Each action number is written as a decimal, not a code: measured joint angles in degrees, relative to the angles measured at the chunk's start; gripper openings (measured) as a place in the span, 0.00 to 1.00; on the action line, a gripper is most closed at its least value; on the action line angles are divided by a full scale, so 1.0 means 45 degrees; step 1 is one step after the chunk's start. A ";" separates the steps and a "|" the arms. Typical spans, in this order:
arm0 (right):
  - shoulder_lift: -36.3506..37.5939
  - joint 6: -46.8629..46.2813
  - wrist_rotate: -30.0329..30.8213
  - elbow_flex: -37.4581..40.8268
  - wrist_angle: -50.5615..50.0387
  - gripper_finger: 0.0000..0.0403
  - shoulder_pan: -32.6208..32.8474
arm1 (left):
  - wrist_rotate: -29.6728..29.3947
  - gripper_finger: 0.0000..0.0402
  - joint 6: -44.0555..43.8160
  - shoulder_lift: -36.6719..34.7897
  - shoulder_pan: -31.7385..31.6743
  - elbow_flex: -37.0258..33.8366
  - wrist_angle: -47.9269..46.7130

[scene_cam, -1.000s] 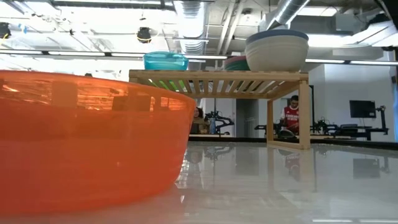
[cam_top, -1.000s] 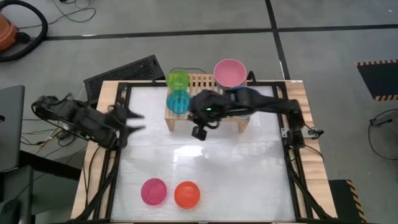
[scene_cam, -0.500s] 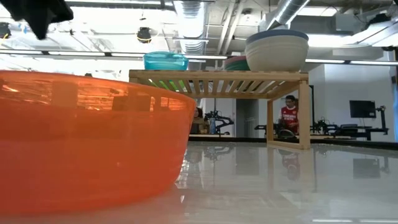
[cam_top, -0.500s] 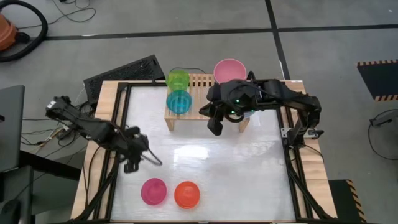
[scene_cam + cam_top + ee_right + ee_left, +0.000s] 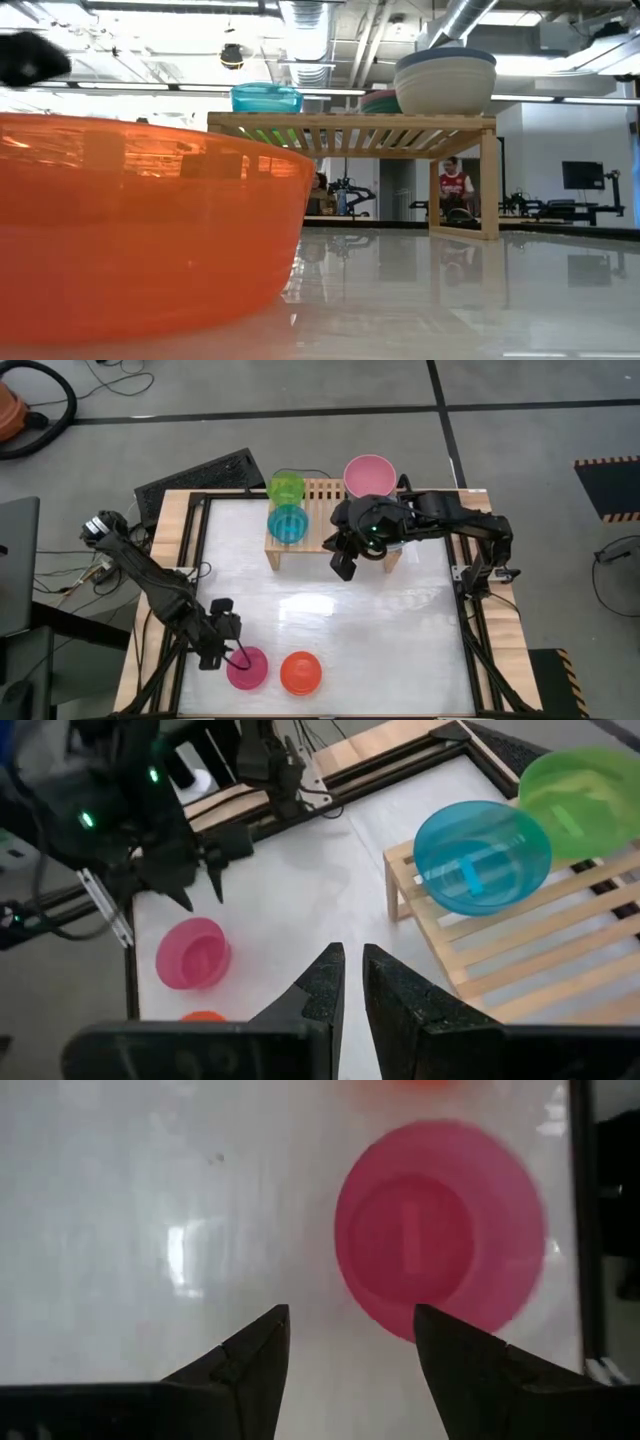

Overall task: Place and stack bowls onto a shelf
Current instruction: Stack the small pink bowl on top of the small green bowl on the shelf

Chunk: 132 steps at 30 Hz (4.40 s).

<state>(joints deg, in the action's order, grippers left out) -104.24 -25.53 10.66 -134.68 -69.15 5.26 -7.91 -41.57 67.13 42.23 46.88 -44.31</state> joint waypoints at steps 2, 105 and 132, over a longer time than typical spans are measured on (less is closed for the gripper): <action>0.0002 -0.0377 0.0003 0.0002 0.0019 0.17 0.0050 | -0.0015 0.50 -0.0417 0.0024 0.0155 -0.0745 0.0889; -0.2528 0.5883 0.6711 -0.0008 0.6374 0.10 -0.1201 | -1.0648 0.01 2.2778 -0.0562 -0.8329 0.5467 0.9171; -0.2421 0.5864 0.3022 -0.0066 0.6845 0.06 -0.4120 | -1.1184 0.53 1.9280 -0.2918 -0.7439 0.6428 1.0041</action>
<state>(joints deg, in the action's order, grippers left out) -115.13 0.86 24.27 -134.98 -38.35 -13.28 -58.24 45.19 54.00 8.75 75.81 0.88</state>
